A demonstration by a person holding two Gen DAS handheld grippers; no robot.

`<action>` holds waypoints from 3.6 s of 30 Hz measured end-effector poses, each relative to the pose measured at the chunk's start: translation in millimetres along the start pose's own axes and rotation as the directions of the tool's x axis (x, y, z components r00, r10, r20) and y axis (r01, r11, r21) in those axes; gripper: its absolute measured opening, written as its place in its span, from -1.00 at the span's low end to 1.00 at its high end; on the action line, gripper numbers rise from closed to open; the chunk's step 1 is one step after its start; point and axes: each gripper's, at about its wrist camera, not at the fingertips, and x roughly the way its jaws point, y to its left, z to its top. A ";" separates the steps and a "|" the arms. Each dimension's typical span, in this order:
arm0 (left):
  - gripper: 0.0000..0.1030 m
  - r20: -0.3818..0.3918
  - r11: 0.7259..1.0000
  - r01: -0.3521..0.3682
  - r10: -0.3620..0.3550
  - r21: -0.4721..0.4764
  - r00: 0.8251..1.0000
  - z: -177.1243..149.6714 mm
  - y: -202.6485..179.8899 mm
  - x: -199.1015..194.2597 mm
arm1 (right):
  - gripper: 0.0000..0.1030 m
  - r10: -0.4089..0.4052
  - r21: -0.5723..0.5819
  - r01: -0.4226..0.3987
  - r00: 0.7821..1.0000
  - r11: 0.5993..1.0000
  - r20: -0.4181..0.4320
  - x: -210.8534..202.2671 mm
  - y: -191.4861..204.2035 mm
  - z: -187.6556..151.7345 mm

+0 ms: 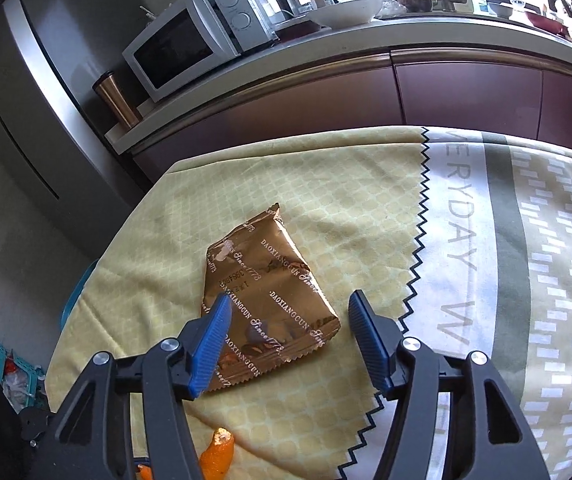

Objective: Collect trash
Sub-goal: 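Grasp the orange peel with the left tool while the right tool grasps the copper wrapper, then lift the orange peel and copper wrapper and turn toward the teal bin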

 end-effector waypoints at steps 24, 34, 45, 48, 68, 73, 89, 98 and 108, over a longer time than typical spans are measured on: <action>-0.76 0.064 0.997 -0.053 0.056 -0.059 0.996 -17.5 19.9 -33.3 | -0.93 -0.002 -0.116 0.005 1.000 0.993 0.029 -9.2 34.0 -15.4; -0.77 0.096 0.992 -0.077 0.087 -0.102 0.992 -25.4 39.9 -57.3 | -0.96 0.086 -0.061 -0.082 0.994 0.995 0.066 -34.1 35.8 -27.8; -0.78 0.123 0.988 -0.111 0.125 -0.109 0.985 -32.9 45.9 -76.0 | -0.98 0.147 0.010 -0.149 0.984 0.989 0.104 -48.3 28.4 -33.8; -0.78 0.128 0.986 -0.125 0.139 -0.111 0.982 -34.7 48.4 -80.9 | -0.98 0.164 0.024 -0.168 0.980 0.985 0.114 -51.1 28.5 -34.5; -0.79 0.188 0.966 -0.189 0.222 -0.177 0.957 -50.2 73.5 -120.4 | -0.98 0.289 0.109 -0.310 0.942 0.945 0.169 -61.5 29.2 -37.2; -0.79 0.200 0.962 -0.201 0.238 -0.185 0.950 -51.8 76.8 -128.1 | -0.98 0.318 0.119 -0.339 0.933 0.933 0.166 -57.7 34.5 -39.4; -0.80 0.234 0.950 -0.231 0.279 -0.212 0.931 -59.7 82.2 -151.2 | -0.98 0.395 0.096 -0.412 0.905 0.906 0.161 -51.2 62.5 -42.2; -0.80 0.248 0.942 -0.247 0.302 -0.229 0.921 -63.2 87.1 -163.4 | -0.98 0.428 0.087 -0.443 0.892 0.892 0.146 -40.9 77.5 -39.9; -0.80 0.262 0.928 -0.271 0.336 -0.256 0.905 -67.9 96.2 -180.0 | -0.98 0.465 0.072 -0.475 0.877 0.877 0.121 -24.8 95.8 -36.4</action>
